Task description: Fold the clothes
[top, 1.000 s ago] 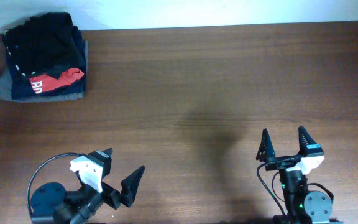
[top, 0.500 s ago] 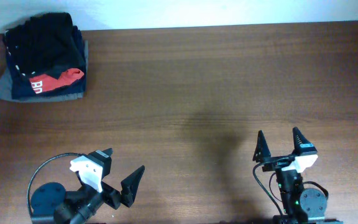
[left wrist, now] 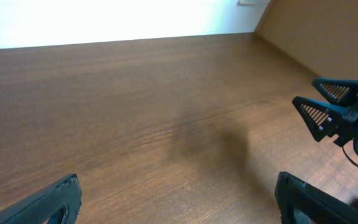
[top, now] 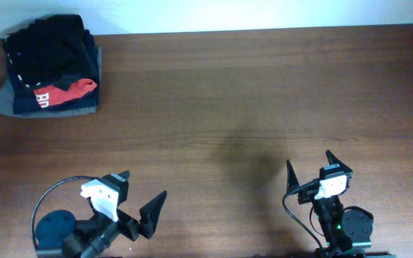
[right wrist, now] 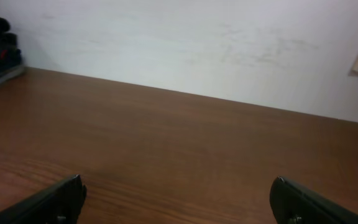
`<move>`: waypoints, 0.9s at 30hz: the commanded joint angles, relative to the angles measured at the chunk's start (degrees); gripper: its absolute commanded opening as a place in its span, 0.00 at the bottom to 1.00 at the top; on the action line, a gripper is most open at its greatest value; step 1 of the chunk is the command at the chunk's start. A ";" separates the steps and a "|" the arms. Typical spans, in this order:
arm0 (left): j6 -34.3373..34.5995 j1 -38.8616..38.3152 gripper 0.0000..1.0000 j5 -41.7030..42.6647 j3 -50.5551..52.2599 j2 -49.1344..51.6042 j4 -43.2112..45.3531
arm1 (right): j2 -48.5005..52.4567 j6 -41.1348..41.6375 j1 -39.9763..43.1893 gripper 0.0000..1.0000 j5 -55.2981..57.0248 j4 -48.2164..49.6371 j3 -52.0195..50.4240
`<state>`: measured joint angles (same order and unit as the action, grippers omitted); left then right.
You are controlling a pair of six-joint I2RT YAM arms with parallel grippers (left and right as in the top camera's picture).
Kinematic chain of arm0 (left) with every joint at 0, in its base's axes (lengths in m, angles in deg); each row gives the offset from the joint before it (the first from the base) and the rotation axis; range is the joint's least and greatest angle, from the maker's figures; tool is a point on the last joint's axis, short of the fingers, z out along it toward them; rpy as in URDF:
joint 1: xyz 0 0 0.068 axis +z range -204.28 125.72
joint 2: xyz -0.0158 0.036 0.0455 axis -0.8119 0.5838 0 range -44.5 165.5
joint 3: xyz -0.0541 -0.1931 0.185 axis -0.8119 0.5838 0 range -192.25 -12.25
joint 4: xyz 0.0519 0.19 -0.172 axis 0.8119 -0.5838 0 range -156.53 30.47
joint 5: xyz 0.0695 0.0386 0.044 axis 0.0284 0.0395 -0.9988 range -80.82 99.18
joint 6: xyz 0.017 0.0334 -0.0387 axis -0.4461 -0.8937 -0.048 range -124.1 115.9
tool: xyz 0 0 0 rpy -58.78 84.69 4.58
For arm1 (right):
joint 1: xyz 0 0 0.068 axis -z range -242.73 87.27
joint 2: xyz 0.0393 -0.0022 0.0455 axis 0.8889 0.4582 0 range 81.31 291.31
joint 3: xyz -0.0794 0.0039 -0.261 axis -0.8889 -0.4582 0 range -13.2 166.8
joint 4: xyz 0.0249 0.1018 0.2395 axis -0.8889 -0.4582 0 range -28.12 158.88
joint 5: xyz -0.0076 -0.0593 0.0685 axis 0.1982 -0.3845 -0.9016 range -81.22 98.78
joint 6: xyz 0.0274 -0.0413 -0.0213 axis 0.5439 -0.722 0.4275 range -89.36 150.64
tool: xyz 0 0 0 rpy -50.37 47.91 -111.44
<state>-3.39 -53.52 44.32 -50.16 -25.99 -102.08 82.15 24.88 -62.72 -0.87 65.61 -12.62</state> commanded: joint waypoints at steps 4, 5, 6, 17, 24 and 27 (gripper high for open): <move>0.15 -0.22 0.99 0.00 0.37 -0.59 0.26 | -0.63 2.89 0.39 0.99 5.27 -0.87 -0.26; 0.15 -0.22 0.99 0.00 0.37 -0.59 0.28 | -0.63 2.89 0.39 0.99 5.25 -0.90 -0.26; 0.15 -0.22 0.99 0.00 0.37 -0.59 0.28 | -0.63 2.89 0.39 0.99 5.27 -0.92 -0.26; 0.15 -0.22 0.99 0.00 0.37 -0.59 0.28 | -0.63 2.86 0.39 0.99 5.62 -0.92 -0.26; 0.15 -0.22 0.99 0.00 0.37 -0.59 0.26 | -0.63 2.86 0.39 0.99 5.62 -0.90 -0.26; 0.15 -0.22 0.99 0.00 0.37 -0.59 0.28 | -0.63 2.86 0.39 0.99 5.62 -0.90 -0.26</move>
<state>-3.39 -53.52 44.32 -50.16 -25.99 -102.08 82.15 27.43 -62.70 3.61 65.17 -12.62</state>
